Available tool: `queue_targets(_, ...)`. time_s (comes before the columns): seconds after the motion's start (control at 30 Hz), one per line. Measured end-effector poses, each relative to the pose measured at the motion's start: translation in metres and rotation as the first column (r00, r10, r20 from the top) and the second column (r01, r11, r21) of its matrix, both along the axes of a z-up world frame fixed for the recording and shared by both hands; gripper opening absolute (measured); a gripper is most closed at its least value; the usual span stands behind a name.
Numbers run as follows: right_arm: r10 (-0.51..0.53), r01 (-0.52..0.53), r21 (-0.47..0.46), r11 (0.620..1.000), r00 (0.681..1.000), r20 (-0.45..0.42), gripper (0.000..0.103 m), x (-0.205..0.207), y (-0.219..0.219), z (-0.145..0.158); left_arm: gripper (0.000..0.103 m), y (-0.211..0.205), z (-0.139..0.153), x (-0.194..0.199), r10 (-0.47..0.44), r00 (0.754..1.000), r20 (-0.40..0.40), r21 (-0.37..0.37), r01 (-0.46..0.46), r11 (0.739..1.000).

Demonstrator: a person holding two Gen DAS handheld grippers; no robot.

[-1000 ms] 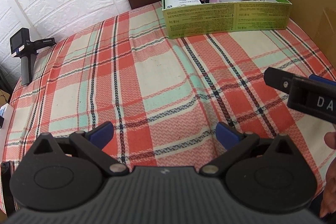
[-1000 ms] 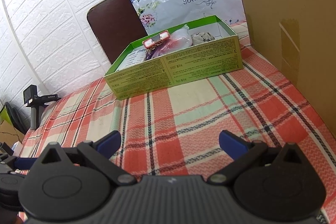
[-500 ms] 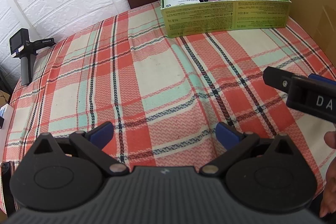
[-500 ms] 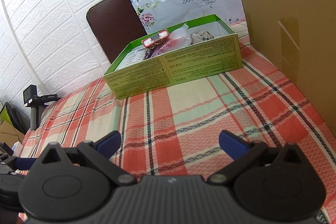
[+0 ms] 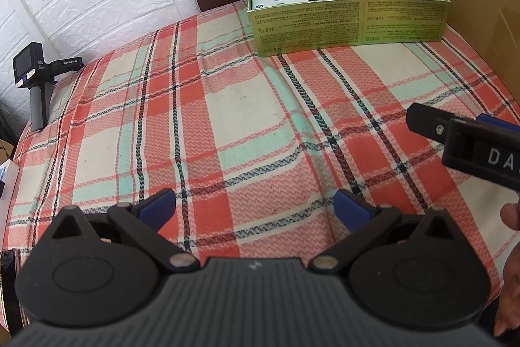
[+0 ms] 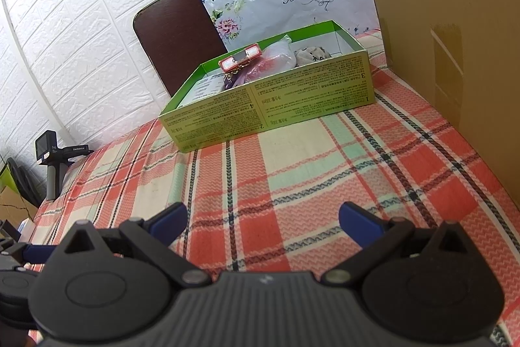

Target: Organize objects

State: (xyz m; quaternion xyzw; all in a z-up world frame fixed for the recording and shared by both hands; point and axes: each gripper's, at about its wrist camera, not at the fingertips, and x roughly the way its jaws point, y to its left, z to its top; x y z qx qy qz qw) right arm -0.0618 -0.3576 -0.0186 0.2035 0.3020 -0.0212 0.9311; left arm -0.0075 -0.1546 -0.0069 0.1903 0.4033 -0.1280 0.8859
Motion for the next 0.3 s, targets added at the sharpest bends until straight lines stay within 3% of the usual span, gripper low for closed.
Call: queue_targets(0.3, 0.000, 0.000, -0.007, 1.000, 1.000, 0.002, 0.103, -0.0013, 0.0008, -0.0024, 0.103, 0.0006, 0.0010, -0.0032, -0.027, 0.999, 0.029, -0.002, 0.027, 1.000)
